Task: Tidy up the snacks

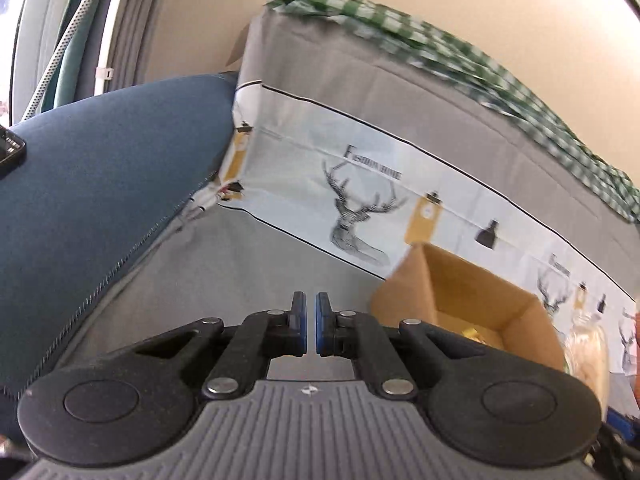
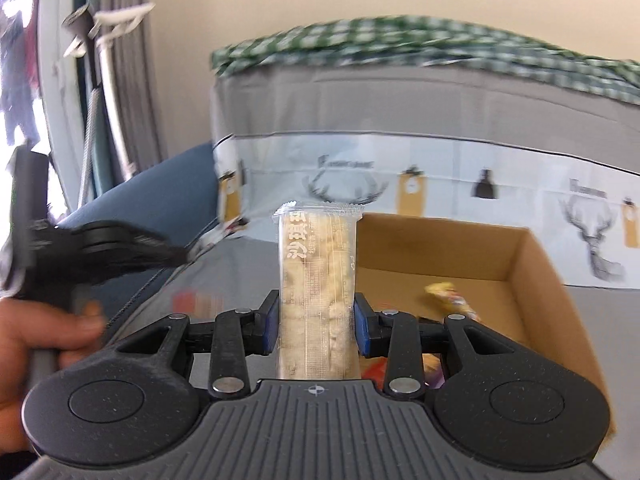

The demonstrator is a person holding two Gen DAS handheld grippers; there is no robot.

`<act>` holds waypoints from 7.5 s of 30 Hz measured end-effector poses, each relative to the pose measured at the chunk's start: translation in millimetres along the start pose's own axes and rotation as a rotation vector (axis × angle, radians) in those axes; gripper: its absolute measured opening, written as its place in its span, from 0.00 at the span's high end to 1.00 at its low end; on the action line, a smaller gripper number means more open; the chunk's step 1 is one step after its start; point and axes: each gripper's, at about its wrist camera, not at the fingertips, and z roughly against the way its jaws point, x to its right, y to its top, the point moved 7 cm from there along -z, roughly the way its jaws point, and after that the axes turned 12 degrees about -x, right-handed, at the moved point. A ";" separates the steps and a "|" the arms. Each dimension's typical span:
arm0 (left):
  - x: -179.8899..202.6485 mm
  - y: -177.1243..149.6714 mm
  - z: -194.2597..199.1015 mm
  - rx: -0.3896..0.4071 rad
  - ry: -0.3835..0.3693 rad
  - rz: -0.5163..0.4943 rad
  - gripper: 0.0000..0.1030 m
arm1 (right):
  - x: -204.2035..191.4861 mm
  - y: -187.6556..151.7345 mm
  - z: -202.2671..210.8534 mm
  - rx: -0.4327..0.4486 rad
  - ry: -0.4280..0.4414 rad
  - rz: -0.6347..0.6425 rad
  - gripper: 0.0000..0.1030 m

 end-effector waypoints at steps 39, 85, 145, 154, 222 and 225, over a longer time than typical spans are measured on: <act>2.0 -124.9 -62.1 -0.170 0.092 -0.283 0.83 | 123.6 -65.6 48.6 0.225 -0.115 -0.152 0.63; 208.1 -18.4 35.6 0.118 -0.191 -0.399 0.83 | 144.8 -66.5 32.0 0.259 -0.150 -0.198 0.63; 162.8 -98.9 54.9 0.083 -0.123 -0.446 0.01 | 139.5 -72.4 34.0 0.148 -0.157 -0.229 0.01; 116.8 -131.1 29.8 -0.094 0.004 -0.273 0.01 | 144.3 -95.3 54.3 0.103 -0.242 -0.301 0.01; 121.6 -145.1 12.4 -0.167 0.028 -0.325 0.01 | 131.5 -99.9 31.2 -0.012 -0.253 -0.216 0.01; 121.7 -145.6 12.3 -0.163 0.026 -0.327 0.01 | 131.3 -99.7 31.5 -0.012 -0.253 -0.212 0.01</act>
